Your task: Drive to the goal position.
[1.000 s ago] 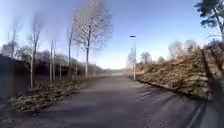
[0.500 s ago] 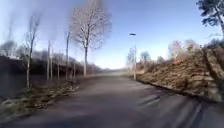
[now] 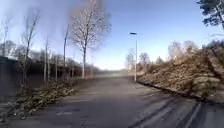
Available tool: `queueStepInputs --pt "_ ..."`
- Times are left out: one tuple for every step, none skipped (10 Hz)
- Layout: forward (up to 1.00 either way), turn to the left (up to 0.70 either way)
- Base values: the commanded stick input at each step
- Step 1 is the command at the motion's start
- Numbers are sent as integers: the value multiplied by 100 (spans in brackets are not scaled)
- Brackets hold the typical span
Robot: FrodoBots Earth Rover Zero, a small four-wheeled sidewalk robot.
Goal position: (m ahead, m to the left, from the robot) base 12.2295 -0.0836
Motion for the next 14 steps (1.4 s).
queueStepInputs --pt "100 0" --pt "100 0" --pt "100 0" --pt "100 0" --pt "100 0" --pt "100 0" --pt "100 0" --pt "100 0" --pt "100 0" --pt "100 0" --pt "100 0" --pt "100 0" --pt "100 0" --pt "100 8"
